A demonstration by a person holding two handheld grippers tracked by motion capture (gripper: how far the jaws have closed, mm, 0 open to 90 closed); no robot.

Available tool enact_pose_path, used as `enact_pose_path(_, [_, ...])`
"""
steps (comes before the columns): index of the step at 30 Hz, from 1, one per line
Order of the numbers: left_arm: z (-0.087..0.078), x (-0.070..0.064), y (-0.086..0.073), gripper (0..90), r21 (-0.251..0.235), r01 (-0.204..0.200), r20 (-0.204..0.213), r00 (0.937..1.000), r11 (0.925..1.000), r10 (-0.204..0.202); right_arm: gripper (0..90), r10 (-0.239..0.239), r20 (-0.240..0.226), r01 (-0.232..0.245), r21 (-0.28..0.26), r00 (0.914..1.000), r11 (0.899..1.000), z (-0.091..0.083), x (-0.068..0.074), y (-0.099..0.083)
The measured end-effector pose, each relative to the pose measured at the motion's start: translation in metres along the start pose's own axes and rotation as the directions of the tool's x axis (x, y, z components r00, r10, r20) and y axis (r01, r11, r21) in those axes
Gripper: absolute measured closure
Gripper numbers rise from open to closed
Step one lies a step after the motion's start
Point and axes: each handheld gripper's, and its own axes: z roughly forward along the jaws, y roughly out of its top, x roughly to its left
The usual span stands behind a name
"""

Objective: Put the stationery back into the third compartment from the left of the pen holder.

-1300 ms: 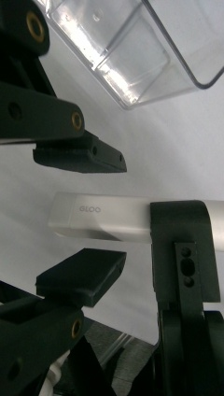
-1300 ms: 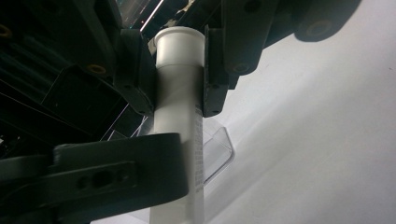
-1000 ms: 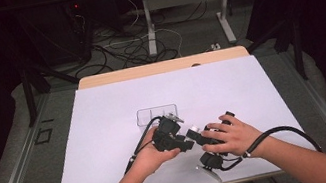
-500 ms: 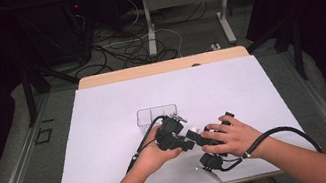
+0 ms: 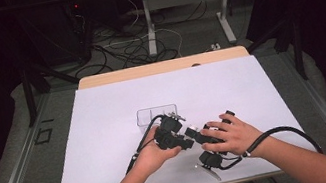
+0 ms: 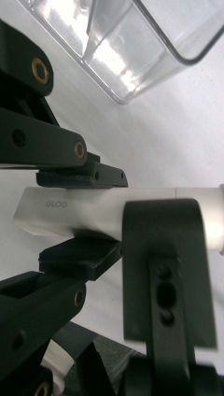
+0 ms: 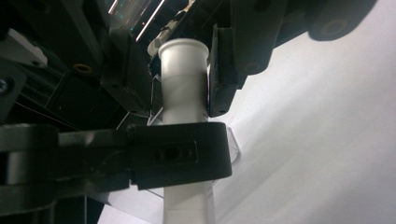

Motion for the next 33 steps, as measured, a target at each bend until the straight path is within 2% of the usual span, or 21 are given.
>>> enact_pose_path(4, [-0.002,0.003,-0.001,67.2,-0.004,0.014,-0.007,0.9999,0.9999,-0.014,55.2,0.022,0.019,-0.022,-0.019,0.9996,1.000,0.000,-0.002,-0.004])
enact_pose_path(5, [-0.002,0.003,-0.001,67.2,-0.004,0.016,-0.009,0.9998,0.9999,-0.016,54.5,0.017,-0.012,-0.016,0.035,0.9998,0.999,-0.004,-0.005,-0.003])
enact_pose_path(6, [-0.003,0.004,-0.001,67.2,-0.004,0.014,-0.008,0.9999,0.9999,-0.014,54.0,0.006,-0.007,-0.005,0.030,1.0000,1.000,-0.004,-0.006,-0.004])
enact_pose_path(8, [-0.004,0.005,-0.001,67.2,-0.006,0.021,-0.012,0.9997,0.9998,-0.021,52.9,0.027,0.009,-0.027,0.009,0.9996,1.000,-0.002,-0.005,-0.007])
enact_pose_path(10, [-0.006,0.007,-0.002,67.2,-0.009,0.019,-0.018,0.9997,0.9998,-0.020,51.1,0.020,0.011,-0.020,0.011,0.9997,1.000,-0.003,-0.006,-0.008])
enact_pose_path(14, [-0.010,0.010,-0.004,67.2,-0.020,0.042,-0.024,0.9988,0.9989,-0.042,49.8,0.058,0.007,-0.058,-0.004,0.9983,0.998,-0.002,-0.003,-0.009])
enact_pose_path(15, [-0.012,0.011,-0.004,67.2,-0.024,0.042,-0.023,0.9988,0.9988,-0.043,49.7,0.051,0.006,-0.051,-0.001,0.9987,0.999,-0.002,-0.003,-0.009])
enact_pose_path(16, [-0.013,0.012,-0.005,67.2,-0.027,0.039,-0.023,0.9989,0.9989,-0.040,49.2,0.067,-0.005,-0.067,0.010,0.9977,0.998,-0.004,-0.002,-0.009])
enact_pose_path(17, [-0.015,0.012,-0.006,67.2,-0.028,0.051,-0.024,0.9984,0.9983,-0.052,48.7,0.063,-0.001,-0.063,-0.002,0.9980,0.998,-0.004,-0.003,-0.008])
enact_pose_path(20, [-0.019,0.016,-0.007,67.2,-0.036,0.038,-0.036,0.9986,0.9986,-0.040,47.7,0.090,-0.019,-0.090,0.002,0.9958,0.996,-0.004,-0.001,-0.009])
enact_pose_path(22, [-0.023,0.016,-0.009,67.2,-0.041,0.059,-0.035,0.9976,0.9974,-0.061,45.3,0.113,-0.027,-0.113,0.006,0.9932,0.994,-0.005,0.000,-0.009])
enact_pose_path(24, [-0.027,0.018,-0.010,67.2,-0.048,0.048,-0.039,0.9980,0.9977,-0.050,45.4,0.128,-0.032,-0.128,0.013,0.9913,0.992,-0.006,0.000,-0.010])
enact_pose_path(25, [-0.028,0.018,-0.011,67.2,-0.057,0.065,-0.038,0.9970,0.9963,-0.067,45.3,0.141,-0.036,-0.141,0.015,0.9893,0.990,-0.007,0.000,-0.011])
enact_pose_path(26, [-0.031,0.020,-0.011,67.2,-0.054,0.053,-0.043,0.9975,0.9971,-0.056,45.3,0.178,-0.035,-0.178,0.002,0.9835,0.984,-0.007,0.002,-0.012])
enact_pose_path(28, [-0.035,0.021,-0.012,67.2,-0.068,0.064,-0.046,0.9966,0.9956,-0.068,43.2,0.234,-0.051,-0.233,0.018,0.9710,0.972,-0.007,0.002,-0.014])
enact_pose_path(29, [-0.036,0.021,-0.012,67.2,-0.079,0.082,-0.043,0.9954,0.9935,-0.086,42.4,0.269,-0.064,-0.268,0.030,0.9609,0.963,-0.008,0.002,-0.015])
enact_pose_path(30, [-0.039,0.023,-0.012,67.2,-0.082,0.064,-0.051,0.9964,0.9946,-0.068,42.0,0.313,-0.071,-0.310,0.041,0.9472,0.950,-0.008,0.003,-0.017])
enact_pose_path(32, [-0.042,0.024,-0.013,67.2,-0.103,0.081,-0.052,0.9948,0.9913,-0.087,41.2,0.350,-0.072,-0.346,0.062,0.9341,0.936,-0.009,0.004,-0.019])
enact_pose_path(33, [-0.045,0.025,-0.013,67.2,-0.108,0.077,-0.058,0.9948,0.9912,-0.083,40.0,0.379,-0.068,-0.376,0.063,0.9227,0.925,-0.008,0.006,-0.021])
